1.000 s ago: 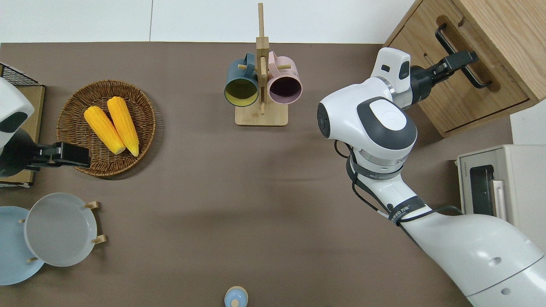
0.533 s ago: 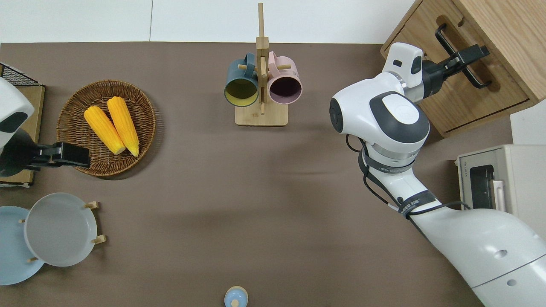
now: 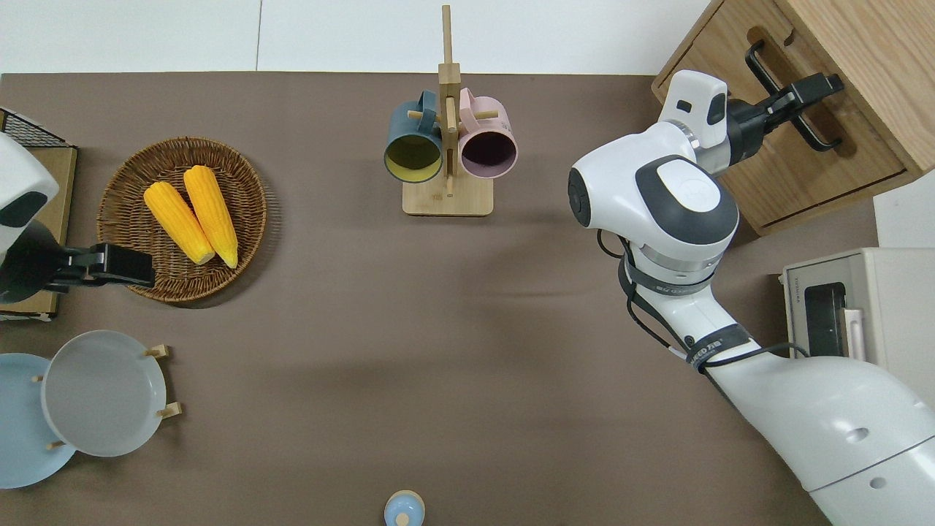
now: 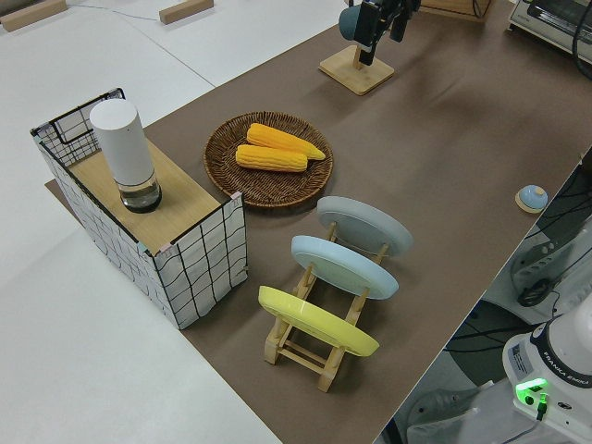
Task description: Slide drawer open with right arm
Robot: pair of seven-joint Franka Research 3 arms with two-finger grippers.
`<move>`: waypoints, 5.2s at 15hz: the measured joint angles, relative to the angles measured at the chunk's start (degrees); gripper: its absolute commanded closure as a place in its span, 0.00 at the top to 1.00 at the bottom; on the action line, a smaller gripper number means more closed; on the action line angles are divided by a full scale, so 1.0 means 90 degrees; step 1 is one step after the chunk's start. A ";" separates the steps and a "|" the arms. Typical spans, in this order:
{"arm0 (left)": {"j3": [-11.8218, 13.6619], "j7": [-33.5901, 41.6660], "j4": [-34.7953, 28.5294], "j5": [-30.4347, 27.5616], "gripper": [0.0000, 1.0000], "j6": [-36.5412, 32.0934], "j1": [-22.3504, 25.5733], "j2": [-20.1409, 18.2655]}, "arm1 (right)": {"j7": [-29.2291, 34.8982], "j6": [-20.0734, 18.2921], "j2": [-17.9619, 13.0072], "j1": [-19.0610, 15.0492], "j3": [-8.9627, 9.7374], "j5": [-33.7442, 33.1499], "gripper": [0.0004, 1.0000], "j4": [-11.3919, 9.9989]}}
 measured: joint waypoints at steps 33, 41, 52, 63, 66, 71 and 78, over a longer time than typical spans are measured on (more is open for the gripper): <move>0.0000 0.0000 0.0000 0.0000 1.00 0.0000 0.0000 0.0000 | 0.0161 -0.0872 0.0159 0.0045 0.0597 0.0176 0.09 -0.0026; 0.0000 0.0000 0.0000 0.0000 1.00 0.0000 0.0000 0.0000 | 0.0161 -0.1524 0.0213 0.0048 0.1163 0.0236 0.10 -0.0041; 0.0000 0.0000 0.0000 0.0000 1.00 0.0000 0.0000 0.0000 | 0.0174 -0.2288 0.0274 0.0226 0.1680 0.0381 0.10 -0.0046; 0.0000 0.0000 0.0000 0.0000 1.00 0.0000 0.0000 0.0000 | 0.0211 -0.2869 0.0284 0.0523 0.2002 0.0635 0.10 -0.0038; 0.0000 0.0000 0.0000 0.0000 1.00 0.0000 0.0000 0.0000 | 0.0236 -0.3053 0.0312 0.0552 0.2175 0.0645 0.10 -0.0038; 0.0000 0.0000 0.0000 0.0000 1.00 0.0000 0.0000 0.0000 | 0.0250 -0.3298 0.0321 0.0587 0.2378 0.0771 0.10 -0.0034; 0.0000 0.0000 0.0000 0.0000 1.00 0.0000 0.0000 0.0000 | 0.0294 -0.3612 0.0320 0.0727 0.2549 0.0952 0.10 -0.0034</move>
